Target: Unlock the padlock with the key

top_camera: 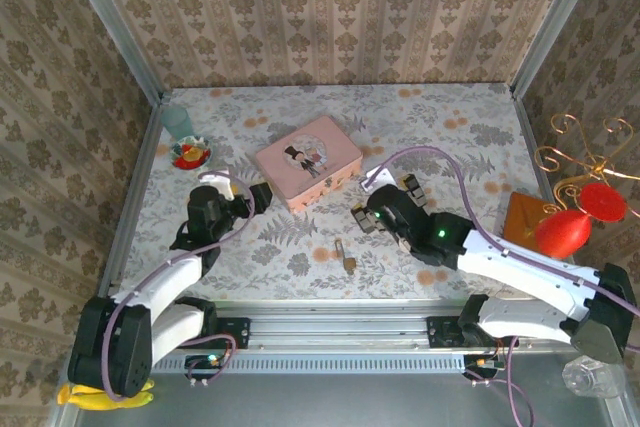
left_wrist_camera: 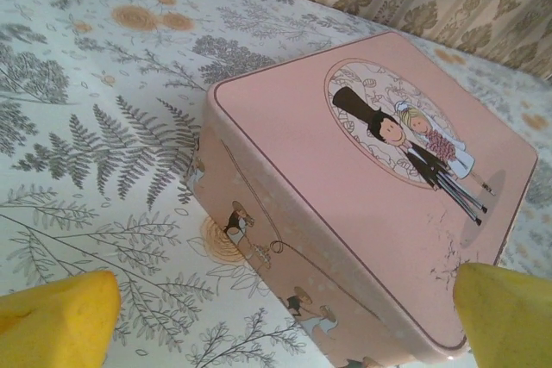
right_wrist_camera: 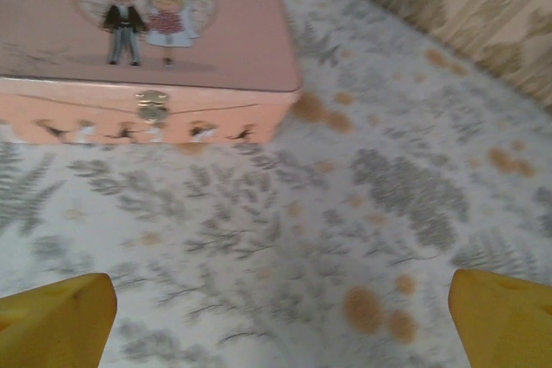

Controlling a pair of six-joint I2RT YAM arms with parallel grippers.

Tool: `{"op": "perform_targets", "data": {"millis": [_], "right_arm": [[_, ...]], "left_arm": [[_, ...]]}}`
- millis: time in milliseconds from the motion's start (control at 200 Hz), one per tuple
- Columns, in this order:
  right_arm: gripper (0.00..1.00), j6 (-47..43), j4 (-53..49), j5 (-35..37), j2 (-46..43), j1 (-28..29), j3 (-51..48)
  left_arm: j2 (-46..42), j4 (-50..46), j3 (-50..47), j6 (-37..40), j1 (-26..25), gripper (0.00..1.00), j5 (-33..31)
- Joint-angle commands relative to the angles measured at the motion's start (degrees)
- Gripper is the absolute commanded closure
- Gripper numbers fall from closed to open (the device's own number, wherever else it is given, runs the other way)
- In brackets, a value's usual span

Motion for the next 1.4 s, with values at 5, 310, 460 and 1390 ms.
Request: {"op": "perform_targets", "data": {"millis": [5, 310, 460, 1390], "right_arm": [[0.00, -10.91, 14.03, 10.48, -1.63, -2.24, -5.04], [0.00, -8.95, 19.36, 10.87, -1.40, -14.62, -9.40], [0.00, -14.13, 30.07, 10.34, -1.22, -17.43, -15.43], [0.00, -16.42, 67.18, -13.63, 14.92, -36.13, -28.69]], "left_arm": [[-4.67, -6.04, 2.03, 6.02, -2.87, 0.00, -9.04], [-10.60, -6.50, 4.09, 9.96, -8.25, 0.00, -33.08], [-4.20, 7.28, 3.76, 22.10, -8.24, 0.00, -35.95], [12.91, 22.22, -0.79, 33.96, 4.27, 0.00, -27.32]]}}
